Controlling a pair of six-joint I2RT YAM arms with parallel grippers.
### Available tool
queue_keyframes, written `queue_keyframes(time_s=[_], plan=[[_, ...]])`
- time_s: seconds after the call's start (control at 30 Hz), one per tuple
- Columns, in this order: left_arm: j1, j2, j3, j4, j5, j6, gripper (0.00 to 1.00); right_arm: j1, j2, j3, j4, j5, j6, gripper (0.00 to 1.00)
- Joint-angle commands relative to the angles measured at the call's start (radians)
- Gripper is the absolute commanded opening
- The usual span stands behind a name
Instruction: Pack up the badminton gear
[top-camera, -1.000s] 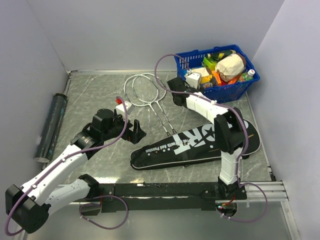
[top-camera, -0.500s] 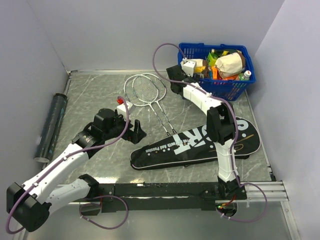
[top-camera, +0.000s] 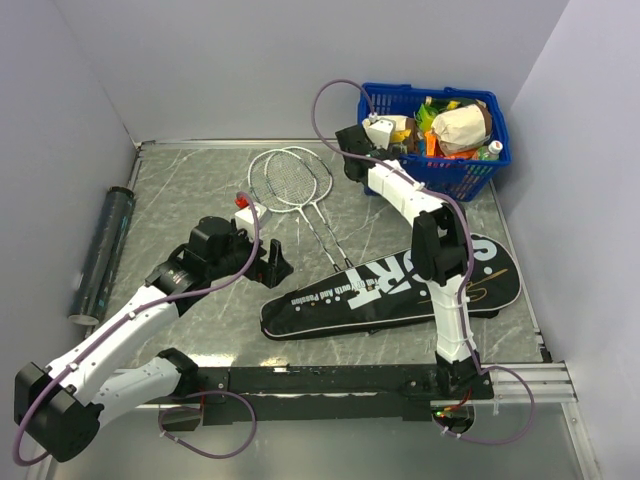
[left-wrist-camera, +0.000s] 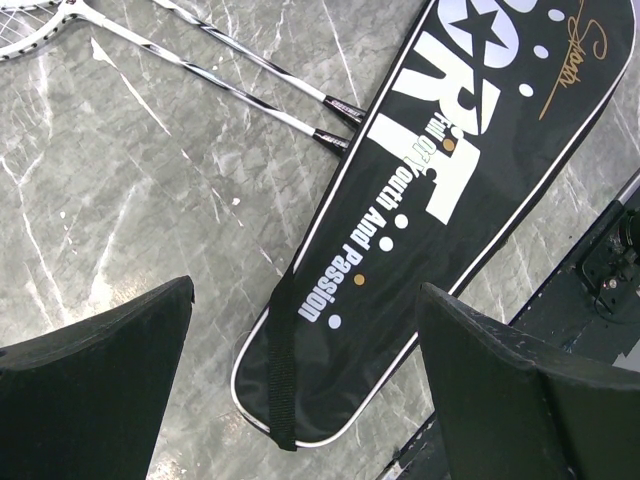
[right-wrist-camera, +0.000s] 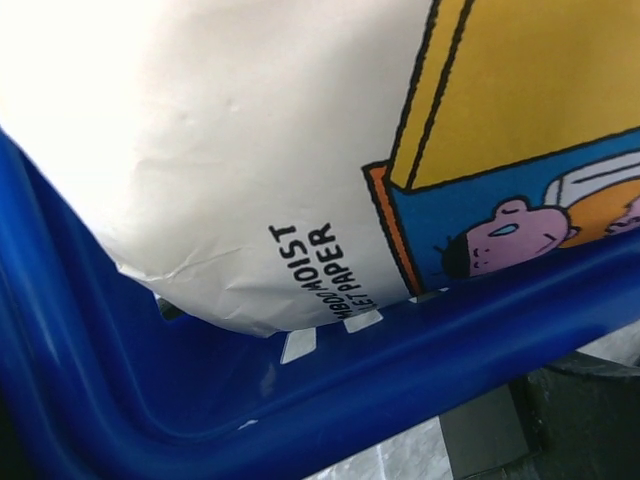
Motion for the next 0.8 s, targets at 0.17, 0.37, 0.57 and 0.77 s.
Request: queue_keyframes(time_s=[0.17, 0.37, 0.57, 0.77], plan=[[-0.002, -0.002, 0.022, 0.016, 0.007, -0.009, 0.96, -0.226, 0.019, 0.016, -0.231, -0.038, 0.238, 0.90], [-0.004, -0.019, 0.017, 0.018, 0.005, -0.011, 0.96, -0.286, -0.032, -0.033, -0.262, -0.101, 0.279, 0.91], [-0.002, -0.028, 0.015, 0.022, 0.019, -0.009, 0.96, -0.297, -0.113, -0.083, -0.286, -0.080, 0.284, 0.91], [-0.002, -0.050, 0.009, 0.035, 0.021, -0.008, 0.96, -0.256, -0.331, -0.281, -0.131, -0.119, 0.186, 0.91]])
